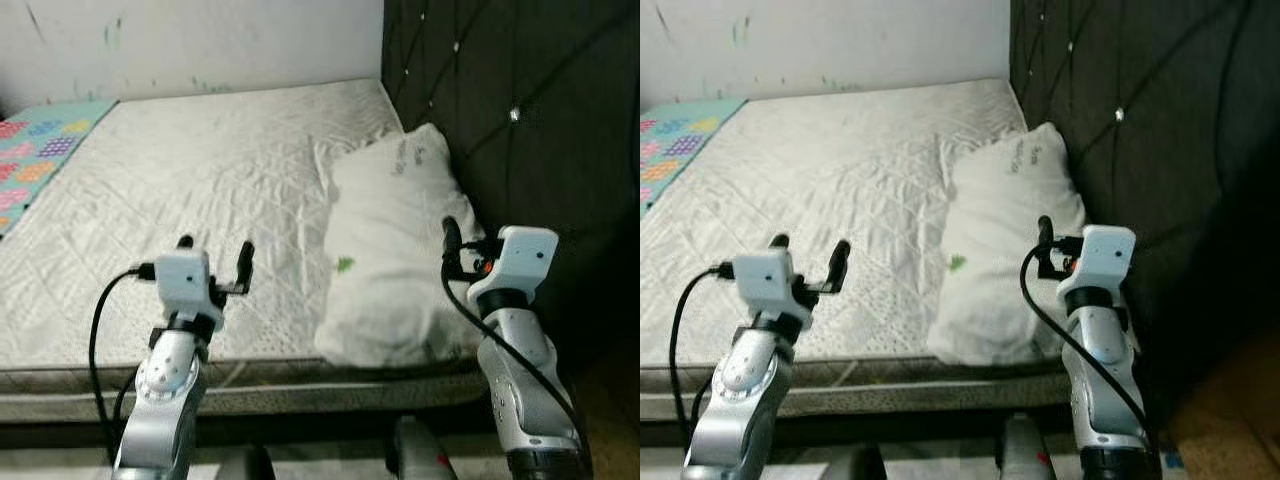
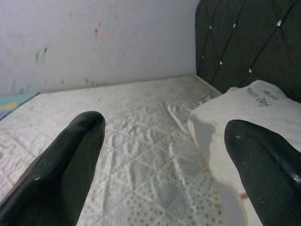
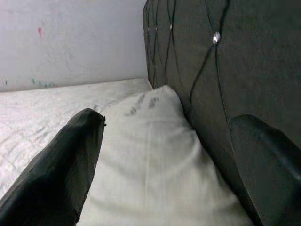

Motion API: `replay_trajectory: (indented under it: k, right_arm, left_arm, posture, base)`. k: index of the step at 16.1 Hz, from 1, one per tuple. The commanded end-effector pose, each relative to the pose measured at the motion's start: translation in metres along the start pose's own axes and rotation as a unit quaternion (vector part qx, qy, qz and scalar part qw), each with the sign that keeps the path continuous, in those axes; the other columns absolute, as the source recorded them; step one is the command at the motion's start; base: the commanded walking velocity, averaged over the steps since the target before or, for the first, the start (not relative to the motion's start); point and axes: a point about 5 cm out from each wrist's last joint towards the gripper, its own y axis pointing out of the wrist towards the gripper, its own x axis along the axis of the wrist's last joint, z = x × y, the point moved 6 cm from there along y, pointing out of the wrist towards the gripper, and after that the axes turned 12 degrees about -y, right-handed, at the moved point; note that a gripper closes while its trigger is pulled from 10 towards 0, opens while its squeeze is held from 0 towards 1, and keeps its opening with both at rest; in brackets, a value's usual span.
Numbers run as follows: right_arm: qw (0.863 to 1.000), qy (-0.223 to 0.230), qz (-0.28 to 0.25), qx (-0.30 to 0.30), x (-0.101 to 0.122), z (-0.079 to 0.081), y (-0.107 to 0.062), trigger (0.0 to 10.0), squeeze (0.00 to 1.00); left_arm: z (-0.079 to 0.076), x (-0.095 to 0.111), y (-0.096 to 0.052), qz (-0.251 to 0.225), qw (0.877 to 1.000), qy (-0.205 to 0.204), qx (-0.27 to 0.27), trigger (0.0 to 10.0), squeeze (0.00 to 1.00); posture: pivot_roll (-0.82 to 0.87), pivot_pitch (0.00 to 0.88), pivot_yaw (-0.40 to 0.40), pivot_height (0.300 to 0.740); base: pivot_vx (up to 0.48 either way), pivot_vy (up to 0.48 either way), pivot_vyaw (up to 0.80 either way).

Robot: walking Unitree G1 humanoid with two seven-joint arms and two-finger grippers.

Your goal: Clean up the room

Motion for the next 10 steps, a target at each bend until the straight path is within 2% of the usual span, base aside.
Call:
replay_trajectory:
  k: [1,4,7,10]
  right_arm:
    - [1.000,0.003,-0.008,0.001,0.007,0.001,0.004,10.0,0.00]
    - [1.000,0.002,-0.005,-0.003,0.005,0.001,0.005,10.0,0.00]
    - [1.000,0.003,0.002,-0.002,0.002,0.003,0.005,10.0,0.00]
    - [1.000,-0.005,0.009,0.004,-0.003,0.004,0.002,10.0,0.00]
  left_arm:
    - [0.003,-0.002,0.001,0.004,1.000,-0.001,0.003,10.0,0.00]
    - [0.000,-0.008,0.003,0.015,1.000,-0.010,0.003,10.0,0.00]
    - [-0.008,-0.008,0.007,0.016,0.999,-0.035,-0.015,10.0,0.00]
    - [-0.011,-0.007,0.008,0.014,0.999,-0.041,-0.022,10.0,0.00]
  posture:
    - [-0.26,0.000,0.137,0.711]
    - [-0.26,0.000,0.144,0.740]
    - [-0.26,0.000,0.145,0.740]
    - [-0.26,0.000,0.148,0.740]
  base:
    - [0.000,0.000,0.00]
    - [0.000,0.000,0.00]
    - [0.000,0.000,0.00]
    - [0.000,0.000,0.00]
